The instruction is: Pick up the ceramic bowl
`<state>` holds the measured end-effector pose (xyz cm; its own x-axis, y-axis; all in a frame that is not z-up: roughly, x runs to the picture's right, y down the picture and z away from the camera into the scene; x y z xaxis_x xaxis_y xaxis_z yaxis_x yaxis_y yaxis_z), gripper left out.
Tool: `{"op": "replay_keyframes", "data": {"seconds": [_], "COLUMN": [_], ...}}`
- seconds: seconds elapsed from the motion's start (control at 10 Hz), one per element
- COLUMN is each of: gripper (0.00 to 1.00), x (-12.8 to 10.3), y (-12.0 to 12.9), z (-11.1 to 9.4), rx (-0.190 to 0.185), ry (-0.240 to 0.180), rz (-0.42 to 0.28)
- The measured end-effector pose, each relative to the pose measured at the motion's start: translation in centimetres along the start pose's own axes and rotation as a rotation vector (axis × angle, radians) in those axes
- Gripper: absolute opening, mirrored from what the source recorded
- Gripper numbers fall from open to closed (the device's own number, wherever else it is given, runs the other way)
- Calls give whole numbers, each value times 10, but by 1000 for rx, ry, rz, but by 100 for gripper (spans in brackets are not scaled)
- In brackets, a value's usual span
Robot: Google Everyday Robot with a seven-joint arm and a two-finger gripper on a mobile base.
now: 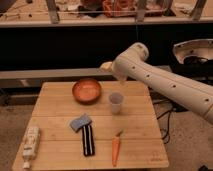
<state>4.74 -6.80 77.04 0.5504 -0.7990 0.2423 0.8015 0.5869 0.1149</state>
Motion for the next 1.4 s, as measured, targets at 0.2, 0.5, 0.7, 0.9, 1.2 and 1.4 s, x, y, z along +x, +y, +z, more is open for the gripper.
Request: {"op": "replay_keyframes", "data": {"seconds": [0.2, 0.5, 0.7, 0.9, 1.2, 1.4], "gripper": [80, 80, 80, 80, 80, 80], "x": [-3, -6, -11, -10, -13, -14], "y": [-5, -10, -16, -16, -18, -21], "z": [14, 29, 44, 56, 75, 87], "rx": [19, 38, 56, 64, 83, 97], "ry": [-11, -22, -39, -45, -63, -75], "rz": [-26, -58, -84, -97, -124, -147]}}
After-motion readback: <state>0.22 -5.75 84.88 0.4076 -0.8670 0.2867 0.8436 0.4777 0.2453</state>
